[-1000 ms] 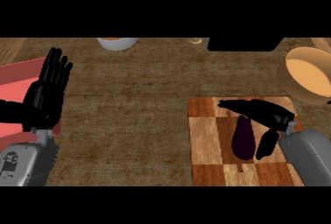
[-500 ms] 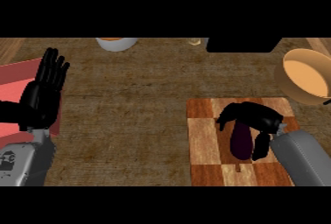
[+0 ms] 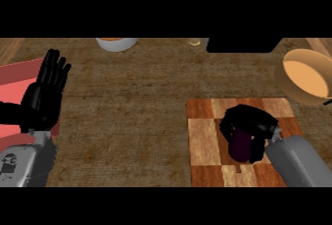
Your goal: Pick the eggplant from the cutting board and place it in the pot
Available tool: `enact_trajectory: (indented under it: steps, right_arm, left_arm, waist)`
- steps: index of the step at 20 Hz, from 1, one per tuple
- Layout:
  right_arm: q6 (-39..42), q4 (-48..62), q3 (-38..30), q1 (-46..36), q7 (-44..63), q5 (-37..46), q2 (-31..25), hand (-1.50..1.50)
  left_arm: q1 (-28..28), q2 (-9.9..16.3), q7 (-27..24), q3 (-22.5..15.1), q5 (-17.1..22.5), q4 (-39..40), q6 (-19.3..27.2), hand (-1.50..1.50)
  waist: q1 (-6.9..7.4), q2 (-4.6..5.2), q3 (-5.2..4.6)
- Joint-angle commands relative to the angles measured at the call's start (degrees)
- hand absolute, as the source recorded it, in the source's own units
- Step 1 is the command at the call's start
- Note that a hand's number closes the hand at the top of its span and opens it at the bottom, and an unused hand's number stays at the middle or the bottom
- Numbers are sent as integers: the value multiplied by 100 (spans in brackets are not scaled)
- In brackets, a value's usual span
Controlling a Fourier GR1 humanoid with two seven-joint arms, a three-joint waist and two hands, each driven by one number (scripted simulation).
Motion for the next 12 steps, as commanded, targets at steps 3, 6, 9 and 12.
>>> enact_trajectory:
  steps: [3,6,9,12]
  right_arm:
    - [-631,-715,-342,653,91,105,-108,150]
    - [-25,-628,-1065,-379,1475,-140,389,150]
    - [-804,-34,-1526,-1080,3248,442,1071,150]
    - [-1347,36,-1849,-1519,4421,888,1278,150]
  left_arm:
    - [391,-10,215,-46,-35,-533,-11,0]
    - [112,-114,-8,-60,-53,-116,-29,0]
    - [-2,-58,72,-167,-74,-168,-121,0]
    - [-93,-93,55,-135,-47,-145,-85,0]
  waist:
    - [-5,33,85]
    - [17,51,77]
    - [342,137,65]
    - [462,165,42]
